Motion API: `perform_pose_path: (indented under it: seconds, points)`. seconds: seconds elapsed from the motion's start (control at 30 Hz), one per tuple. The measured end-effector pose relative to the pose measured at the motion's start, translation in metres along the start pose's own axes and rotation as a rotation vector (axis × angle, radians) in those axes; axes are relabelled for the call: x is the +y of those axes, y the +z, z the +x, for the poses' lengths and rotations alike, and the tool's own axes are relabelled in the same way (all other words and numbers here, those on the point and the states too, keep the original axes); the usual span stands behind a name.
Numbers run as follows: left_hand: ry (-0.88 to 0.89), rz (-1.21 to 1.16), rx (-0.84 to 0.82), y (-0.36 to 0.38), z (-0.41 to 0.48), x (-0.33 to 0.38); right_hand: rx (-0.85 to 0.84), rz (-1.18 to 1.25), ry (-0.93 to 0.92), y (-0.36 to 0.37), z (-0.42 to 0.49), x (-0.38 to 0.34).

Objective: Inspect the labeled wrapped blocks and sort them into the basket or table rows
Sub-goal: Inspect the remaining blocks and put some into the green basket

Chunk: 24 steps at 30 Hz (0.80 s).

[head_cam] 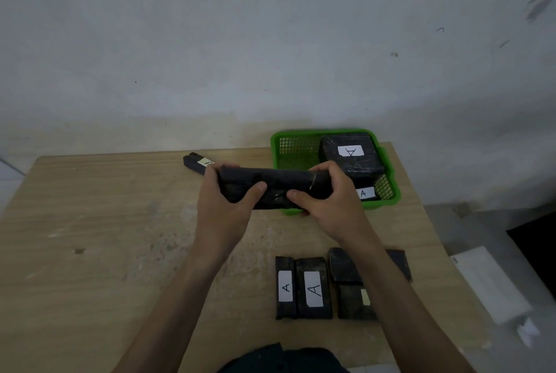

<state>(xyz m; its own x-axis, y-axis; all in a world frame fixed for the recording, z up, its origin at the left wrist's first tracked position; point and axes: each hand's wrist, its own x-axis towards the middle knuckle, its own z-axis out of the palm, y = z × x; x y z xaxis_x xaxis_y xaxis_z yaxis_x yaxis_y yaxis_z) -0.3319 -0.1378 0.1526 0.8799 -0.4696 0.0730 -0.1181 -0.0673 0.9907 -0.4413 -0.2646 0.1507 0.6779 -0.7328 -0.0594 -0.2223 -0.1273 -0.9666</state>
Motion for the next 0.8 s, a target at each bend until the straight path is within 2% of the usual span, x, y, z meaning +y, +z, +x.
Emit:
perform_pose_path:
  seconds: [0.1, 0.27, 0.43, 0.57, 0.8]
  points:
    - [0.075, 0.062, 0.038, 0.0043, -0.0030, -0.0012, 0.108, -0.093, -0.040, 0.0051, -0.0021, 0.0041]
    - [0.080, 0.084, -0.004, 0.0002, -0.0013, -0.0036, 0.053, -0.145, -0.076, 0.0040, -0.0032, 0.0041]
    - [0.138, 0.096, 0.105, 0.0051, -0.0083, -0.0021, 0.170, -0.165, -0.152, 0.0110, -0.0065, 0.0004]
    - [0.117, 0.076, 0.074, 0.0030, -0.0059, -0.0056, 0.138, -0.186, -0.166, 0.0098, -0.0065, -0.0012]
    - [0.120, 0.059, 0.112, 0.0059, -0.0092, -0.0080, 0.151, -0.159, -0.228, 0.0077, -0.0073, -0.0035]
